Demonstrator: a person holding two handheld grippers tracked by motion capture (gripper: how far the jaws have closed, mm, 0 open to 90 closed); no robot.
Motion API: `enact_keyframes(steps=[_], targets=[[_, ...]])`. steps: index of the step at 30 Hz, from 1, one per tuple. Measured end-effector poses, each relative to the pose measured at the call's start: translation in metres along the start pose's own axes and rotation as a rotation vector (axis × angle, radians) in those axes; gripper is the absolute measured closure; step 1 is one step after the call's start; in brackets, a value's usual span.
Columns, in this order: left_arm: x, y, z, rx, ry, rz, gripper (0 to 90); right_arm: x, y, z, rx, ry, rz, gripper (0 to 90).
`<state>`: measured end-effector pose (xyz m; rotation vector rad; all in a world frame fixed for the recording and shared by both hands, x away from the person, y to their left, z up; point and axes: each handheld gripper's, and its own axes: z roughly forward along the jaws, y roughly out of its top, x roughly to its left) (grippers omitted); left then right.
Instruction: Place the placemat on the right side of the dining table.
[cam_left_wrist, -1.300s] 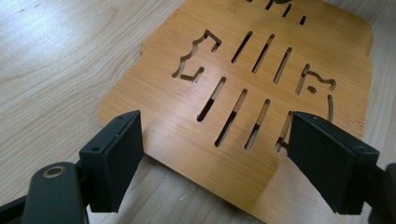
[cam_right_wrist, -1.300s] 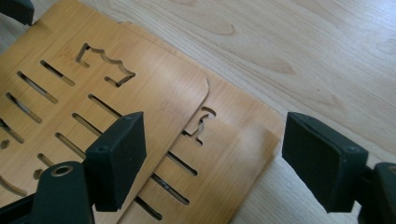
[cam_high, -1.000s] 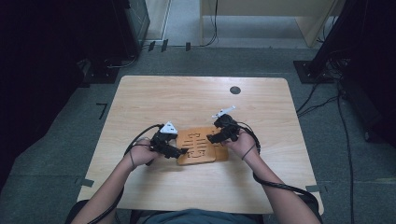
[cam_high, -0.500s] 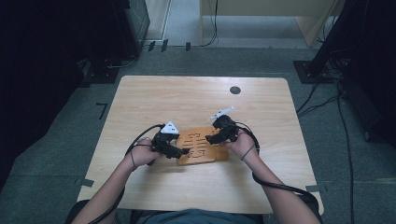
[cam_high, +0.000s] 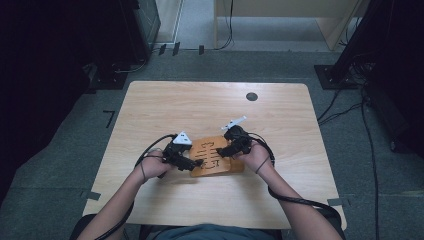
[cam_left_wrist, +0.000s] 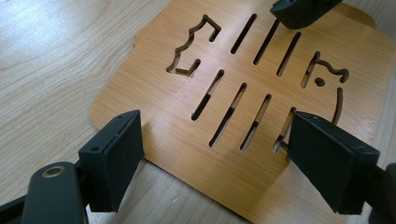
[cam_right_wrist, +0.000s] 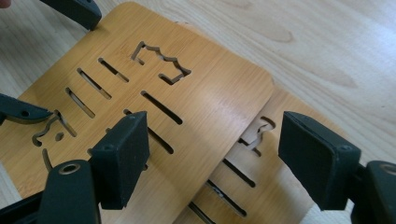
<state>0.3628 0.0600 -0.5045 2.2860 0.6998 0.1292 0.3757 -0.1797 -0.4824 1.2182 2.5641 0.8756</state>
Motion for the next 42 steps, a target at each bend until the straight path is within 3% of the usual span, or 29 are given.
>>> enact_keyframes(steps=[6, 19, 24, 27, 31, 42], targets=[[0.001, 0.0, 0.0, -0.004, -0.004, -0.002, 17.4, 0.001, 0.0, 0.005, 0.01, 0.022, 0.013, 25.3], [0.001, -0.001, 0.0, -0.01, -0.009, -0.017, 17.4, -0.001, 0.003, 0.01, 0.053, 0.075, 0.089, 24.6], [0.002, -0.002, -0.001, -0.019, -0.015, -0.026, 17.4, -0.001, 0.005, 0.01, 0.066, 0.079, 0.083, 25.0], [0.002, -0.002, -0.001, -0.02, -0.018, -0.034, 17.3, 0.0, 0.01, 0.008, 0.091, 0.079, 0.091, 27.3], [0.003, -0.002, -0.001, -0.022, -0.022, -0.03, 16.1, 0.001, 0.017, -0.002, 0.082, 0.089, 0.101, 29.2], [0.008, -0.003, -0.001, -0.049, -0.119, -0.11, 15.5, 0.006, 0.035, -0.028, 0.072, 0.125, 0.133, 32.4]])
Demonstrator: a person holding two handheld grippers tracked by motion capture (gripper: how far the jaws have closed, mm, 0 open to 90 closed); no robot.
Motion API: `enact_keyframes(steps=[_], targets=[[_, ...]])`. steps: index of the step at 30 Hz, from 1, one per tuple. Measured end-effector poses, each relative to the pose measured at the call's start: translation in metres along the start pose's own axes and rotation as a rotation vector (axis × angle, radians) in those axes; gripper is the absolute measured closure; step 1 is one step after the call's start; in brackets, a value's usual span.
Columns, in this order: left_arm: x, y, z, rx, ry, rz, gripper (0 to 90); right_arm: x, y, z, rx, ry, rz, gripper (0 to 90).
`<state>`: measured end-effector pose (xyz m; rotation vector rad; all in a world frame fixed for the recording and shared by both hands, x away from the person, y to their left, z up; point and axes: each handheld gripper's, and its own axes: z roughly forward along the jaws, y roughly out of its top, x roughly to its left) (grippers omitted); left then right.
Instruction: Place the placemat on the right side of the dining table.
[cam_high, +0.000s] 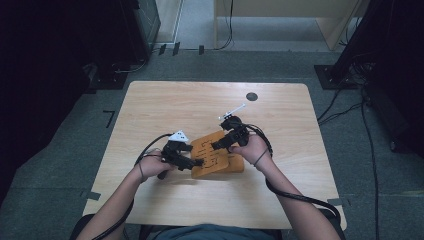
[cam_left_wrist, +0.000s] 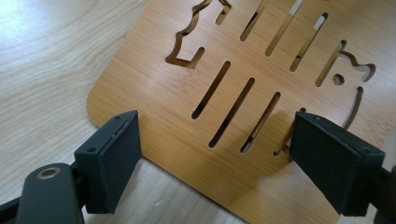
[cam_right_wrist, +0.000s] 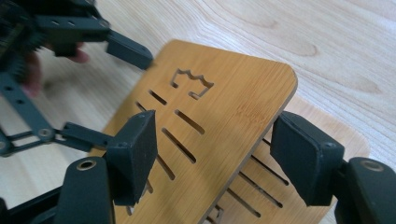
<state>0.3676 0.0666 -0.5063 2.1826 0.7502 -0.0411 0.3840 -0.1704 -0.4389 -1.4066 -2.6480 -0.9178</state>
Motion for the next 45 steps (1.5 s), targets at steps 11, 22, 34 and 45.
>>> enact_keyframes(steps=[11, 22, 34, 45], targets=[[0.0, 0.001, 0.001, 0.009, -0.057, -0.052, 14.8, 0.009, 0.005, -0.018, 0.002, 0.035, 0.006, 34.1], [-0.002, 0.001, 0.002, -0.001, -0.112, -0.056, 14.8, 0.021, 0.009, -0.032, 0.005, 0.089, 0.014, 40.1], [-0.003, 0.001, 0.003, 0.0, -0.117, -0.054, 14.4, 0.02, 0.004, -0.015, 0.059, 0.149, 0.052, 50.6], [-0.004, 0.001, 0.004, 0.001, -0.11, -0.05, 14.5, 0.013, 0.001, -0.003, 0.097, 0.17, 0.115, 64.1]])
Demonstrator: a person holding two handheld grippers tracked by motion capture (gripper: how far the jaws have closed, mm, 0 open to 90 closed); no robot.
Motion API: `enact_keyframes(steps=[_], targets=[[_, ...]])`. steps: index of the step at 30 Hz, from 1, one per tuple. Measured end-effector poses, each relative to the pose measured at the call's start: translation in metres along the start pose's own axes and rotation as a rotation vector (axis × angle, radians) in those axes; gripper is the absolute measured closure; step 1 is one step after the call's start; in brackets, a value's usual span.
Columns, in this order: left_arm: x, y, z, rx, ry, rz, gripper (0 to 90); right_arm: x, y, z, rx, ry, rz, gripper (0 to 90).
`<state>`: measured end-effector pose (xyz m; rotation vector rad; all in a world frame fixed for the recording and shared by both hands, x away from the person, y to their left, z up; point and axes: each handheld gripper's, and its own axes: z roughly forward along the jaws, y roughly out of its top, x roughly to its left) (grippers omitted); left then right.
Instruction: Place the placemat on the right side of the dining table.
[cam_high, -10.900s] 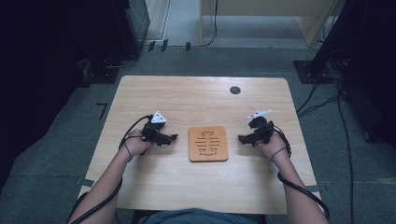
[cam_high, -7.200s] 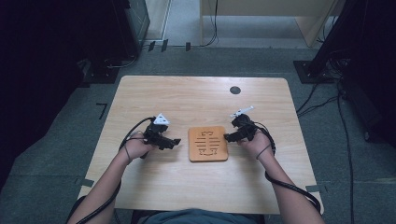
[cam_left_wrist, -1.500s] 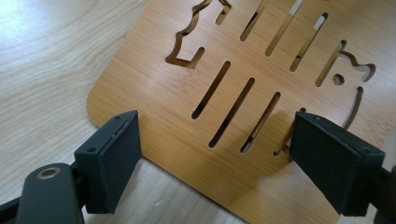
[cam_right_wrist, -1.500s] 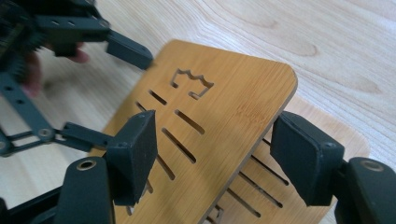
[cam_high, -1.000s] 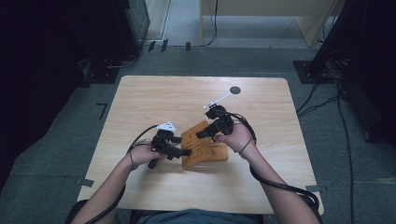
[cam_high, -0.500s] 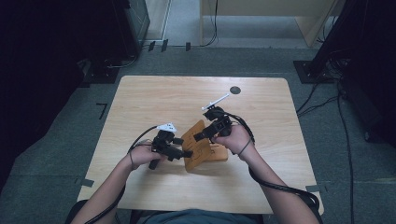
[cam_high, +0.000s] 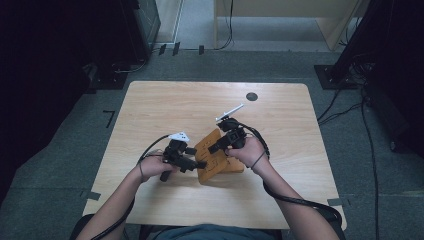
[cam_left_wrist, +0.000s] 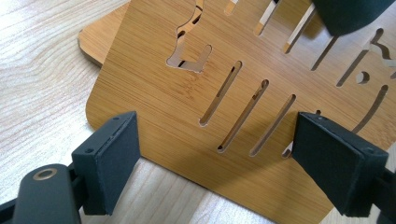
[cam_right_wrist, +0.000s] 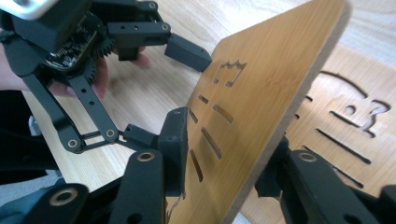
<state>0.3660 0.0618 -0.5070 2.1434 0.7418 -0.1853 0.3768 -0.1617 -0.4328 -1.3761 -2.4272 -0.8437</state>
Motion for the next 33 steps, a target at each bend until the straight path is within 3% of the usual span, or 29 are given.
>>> enact_keyframes(steps=[6, 8, 14, 20, 28, 33], targets=[[0.001, 0.0, -0.001, -0.001, 0.003, 0.002, 14.6, -0.007, 0.002, 0.002, 0.023, 0.054, 0.055, 76.2], [0.001, 0.0, -0.003, -0.005, 0.013, 0.007, 15.2, -0.01, 0.002, 0.001, 0.032, 0.091, 0.088, 78.4], [0.005, 0.003, -0.015, -0.049, 0.033, 0.01, 15.7, -0.013, 0.002, 0.001, 0.046, 0.142, 0.119, 83.5], [0.009, 0.006, -0.028, -0.103, 0.05, 0.006, 15.7, -0.013, 0.003, -0.011, 0.012, 0.153, 0.119, 87.6], [0.012, 0.007, -0.031, -0.116, 0.059, 0.002, 15.6, -0.014, 0.005, -0.025, -0.073, 0.14, 0.125, 87.6], [0.012, 0.005, -0.028, -0.099, 0.064, 0.01, 15.6, -0.016, 0.005, -0.035, -0.104, 0.081, 0.093, 87.6]])
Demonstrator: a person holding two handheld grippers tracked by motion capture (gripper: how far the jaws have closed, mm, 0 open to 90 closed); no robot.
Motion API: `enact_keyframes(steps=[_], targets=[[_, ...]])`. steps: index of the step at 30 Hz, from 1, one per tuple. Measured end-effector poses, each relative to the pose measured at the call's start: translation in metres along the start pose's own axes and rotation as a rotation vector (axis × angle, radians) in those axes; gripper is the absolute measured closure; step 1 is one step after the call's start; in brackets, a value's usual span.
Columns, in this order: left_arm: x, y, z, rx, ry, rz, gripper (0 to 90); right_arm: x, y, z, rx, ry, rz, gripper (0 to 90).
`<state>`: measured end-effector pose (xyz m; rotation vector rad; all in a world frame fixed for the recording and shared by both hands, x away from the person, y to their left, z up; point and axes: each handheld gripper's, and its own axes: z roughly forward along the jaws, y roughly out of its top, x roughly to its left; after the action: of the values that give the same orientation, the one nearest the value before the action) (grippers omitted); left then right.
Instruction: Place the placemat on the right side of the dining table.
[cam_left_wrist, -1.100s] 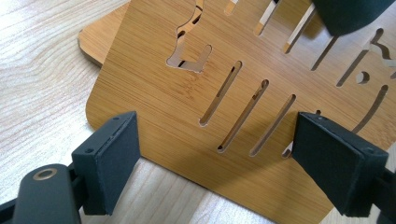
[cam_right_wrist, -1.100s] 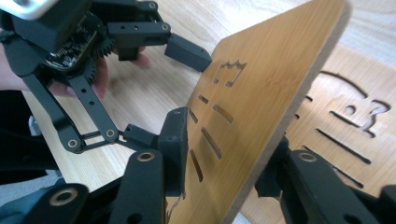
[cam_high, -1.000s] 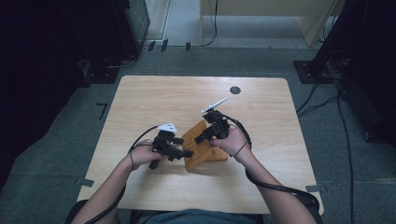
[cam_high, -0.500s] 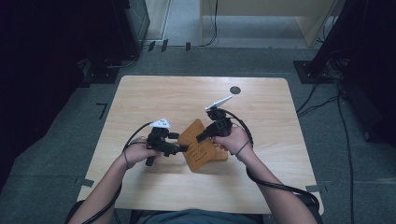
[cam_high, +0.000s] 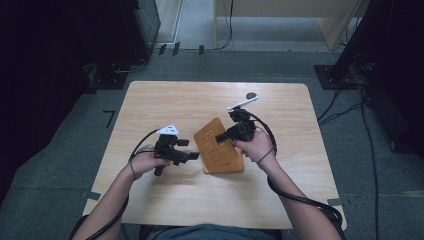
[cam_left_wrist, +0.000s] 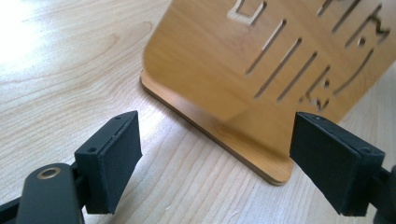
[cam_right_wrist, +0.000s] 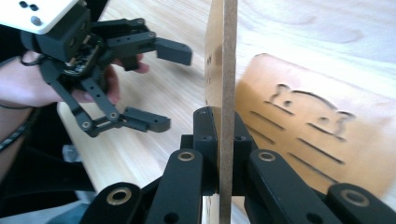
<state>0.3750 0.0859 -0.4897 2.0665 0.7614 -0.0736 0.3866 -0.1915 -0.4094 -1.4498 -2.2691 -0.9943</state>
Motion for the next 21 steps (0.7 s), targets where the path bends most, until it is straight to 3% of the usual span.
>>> enact_keyframes(steps=[13, 21], targets=[[0.003, -0.003, 0.005, 0.036, 0.06, 0.002, 15.6, -0.003, 0.001, -0.017, -0.036, -0.133, -0.033, 87.5], [0.005, -0.005, 0.007, 0.057, 0.086, 0.0, 15.6, -0.005, 0.001, -0.022, -0.036, -0.177, -0.049, 87.5]])
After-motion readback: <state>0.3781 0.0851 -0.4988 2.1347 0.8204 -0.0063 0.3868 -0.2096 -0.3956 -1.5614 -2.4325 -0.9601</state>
